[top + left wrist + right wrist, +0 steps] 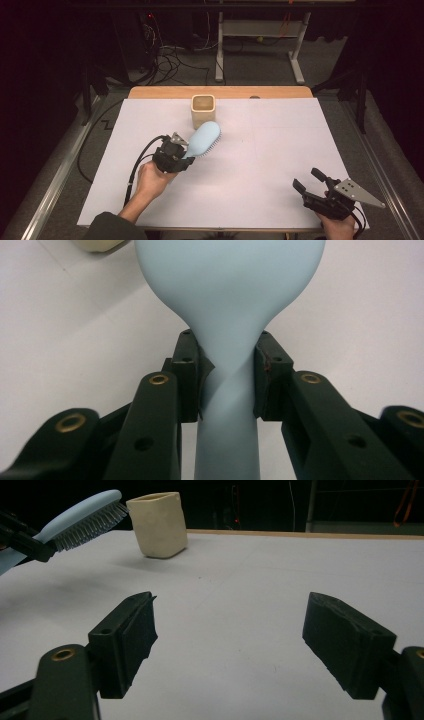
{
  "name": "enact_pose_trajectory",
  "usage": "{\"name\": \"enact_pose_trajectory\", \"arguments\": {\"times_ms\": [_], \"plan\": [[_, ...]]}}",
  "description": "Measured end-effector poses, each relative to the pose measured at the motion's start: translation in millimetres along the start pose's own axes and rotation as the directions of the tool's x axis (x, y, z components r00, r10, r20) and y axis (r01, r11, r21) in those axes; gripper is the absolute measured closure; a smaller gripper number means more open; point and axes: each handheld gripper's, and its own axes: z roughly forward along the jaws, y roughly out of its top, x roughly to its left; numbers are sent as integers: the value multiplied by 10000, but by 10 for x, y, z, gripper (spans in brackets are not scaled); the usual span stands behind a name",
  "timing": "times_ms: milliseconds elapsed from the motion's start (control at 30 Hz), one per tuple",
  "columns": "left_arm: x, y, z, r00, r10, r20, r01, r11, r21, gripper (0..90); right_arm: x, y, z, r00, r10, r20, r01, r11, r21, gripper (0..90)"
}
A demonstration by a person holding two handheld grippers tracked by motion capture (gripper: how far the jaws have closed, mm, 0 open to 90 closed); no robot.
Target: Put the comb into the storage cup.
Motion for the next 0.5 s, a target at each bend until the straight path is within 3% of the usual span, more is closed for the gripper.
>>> {"name": "enact_pose_trajectory", "arguments": {"times_ms": [500], "plan": [[-112,62,54,9992,308,241,-306,9995,-71,692,63,45,109,9991,-148,-396,145,9999,-59,213]]}}
